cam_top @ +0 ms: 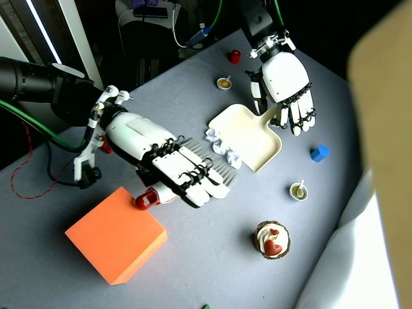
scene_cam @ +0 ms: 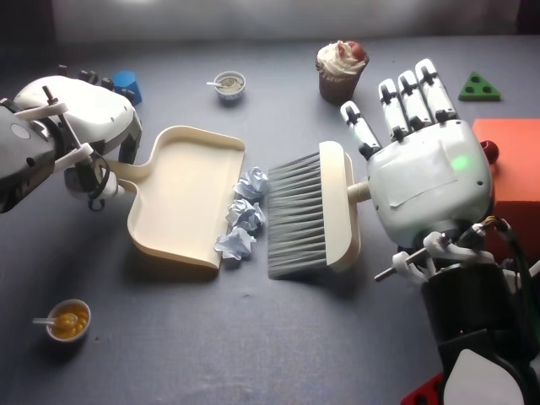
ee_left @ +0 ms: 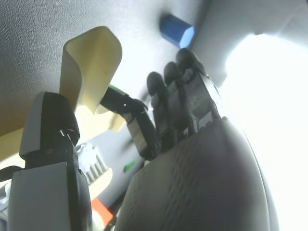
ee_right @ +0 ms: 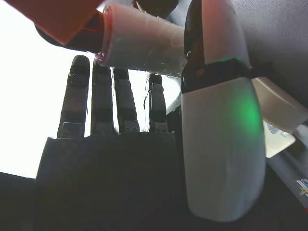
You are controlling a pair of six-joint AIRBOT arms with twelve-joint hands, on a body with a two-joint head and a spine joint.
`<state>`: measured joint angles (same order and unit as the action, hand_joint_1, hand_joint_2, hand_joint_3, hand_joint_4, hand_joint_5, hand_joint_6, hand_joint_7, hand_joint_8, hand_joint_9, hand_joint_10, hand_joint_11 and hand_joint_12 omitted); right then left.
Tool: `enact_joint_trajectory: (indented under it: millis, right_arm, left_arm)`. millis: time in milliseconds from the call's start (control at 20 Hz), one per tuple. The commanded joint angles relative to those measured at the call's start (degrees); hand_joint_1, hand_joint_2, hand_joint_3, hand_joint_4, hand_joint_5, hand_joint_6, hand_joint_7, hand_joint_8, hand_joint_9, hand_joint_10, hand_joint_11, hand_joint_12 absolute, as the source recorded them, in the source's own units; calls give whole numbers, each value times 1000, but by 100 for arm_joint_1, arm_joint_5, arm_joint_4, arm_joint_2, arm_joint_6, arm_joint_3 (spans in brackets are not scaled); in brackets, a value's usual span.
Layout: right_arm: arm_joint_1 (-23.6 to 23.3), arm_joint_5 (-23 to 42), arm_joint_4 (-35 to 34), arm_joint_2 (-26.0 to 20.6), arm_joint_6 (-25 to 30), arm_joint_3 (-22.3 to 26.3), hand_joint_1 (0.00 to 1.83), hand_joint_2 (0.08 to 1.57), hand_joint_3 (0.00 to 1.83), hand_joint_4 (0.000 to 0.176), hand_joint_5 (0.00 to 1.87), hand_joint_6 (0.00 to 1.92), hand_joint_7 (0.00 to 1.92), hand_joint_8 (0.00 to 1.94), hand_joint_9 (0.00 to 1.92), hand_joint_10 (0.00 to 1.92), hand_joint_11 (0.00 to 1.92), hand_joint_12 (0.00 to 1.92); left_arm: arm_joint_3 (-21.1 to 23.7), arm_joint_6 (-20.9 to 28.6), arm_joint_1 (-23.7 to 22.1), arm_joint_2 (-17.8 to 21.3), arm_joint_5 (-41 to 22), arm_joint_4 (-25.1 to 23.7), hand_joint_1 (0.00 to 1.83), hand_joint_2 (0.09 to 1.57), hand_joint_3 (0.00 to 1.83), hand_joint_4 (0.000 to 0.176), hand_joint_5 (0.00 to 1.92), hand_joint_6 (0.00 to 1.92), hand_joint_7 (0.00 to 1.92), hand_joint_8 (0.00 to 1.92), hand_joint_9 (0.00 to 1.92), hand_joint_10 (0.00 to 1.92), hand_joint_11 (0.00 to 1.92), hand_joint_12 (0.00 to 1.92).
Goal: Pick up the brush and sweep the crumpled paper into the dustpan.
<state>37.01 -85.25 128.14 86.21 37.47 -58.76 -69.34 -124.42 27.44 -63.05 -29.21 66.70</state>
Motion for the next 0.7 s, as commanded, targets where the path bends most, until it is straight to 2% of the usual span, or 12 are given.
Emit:
enact_joint_trajectory:
  millis: [0, 350, 500, 650]
  right_arm:
    - [-53, -417, 499, -5, -1, -58, 1191, 985, 4, 0, 145, 0, 124, 0, 162, 0, 155, 5]
    - [-86, -220, 467, 199, 89, -409, 1194, 983, 1, 0, 158, 6, 149, 7, 173, 3, 166, 10]
    - [-99, -110, 454, 278, 161, -564, 1189, 995, 5, 0, 152, 1, 141, 2, 176, 3, 152, 3]
    - [-119, -32, 453, 321, 213, -651, 1151, 996, 4, 0, 163, 4, 147, 5, 185, 7, 177, 14]
  left_arm:
    - [-31, -10, -46, 73, -442, -208, 1069, 1174, 1, 0, 876, 1144, 402, 0, 303, 0, 273, 8]
    - [-31, -11, -78, 65, -459, -217, 1064, 1170, 0, 0, 883, 1134, 411, 1, 314, 1, 290, 15]
    - [-33, -11, -78, 65, -464, -216, 1073, 1174, 0, 0, 876, 1141, 366, 0, 261, 0, 256, 1]
    - [-38, -11, -79, 62, -475, -214, 1070, 1161, 0, 0, 902, 1104, 411, 10, 289, 5, 269, 6]
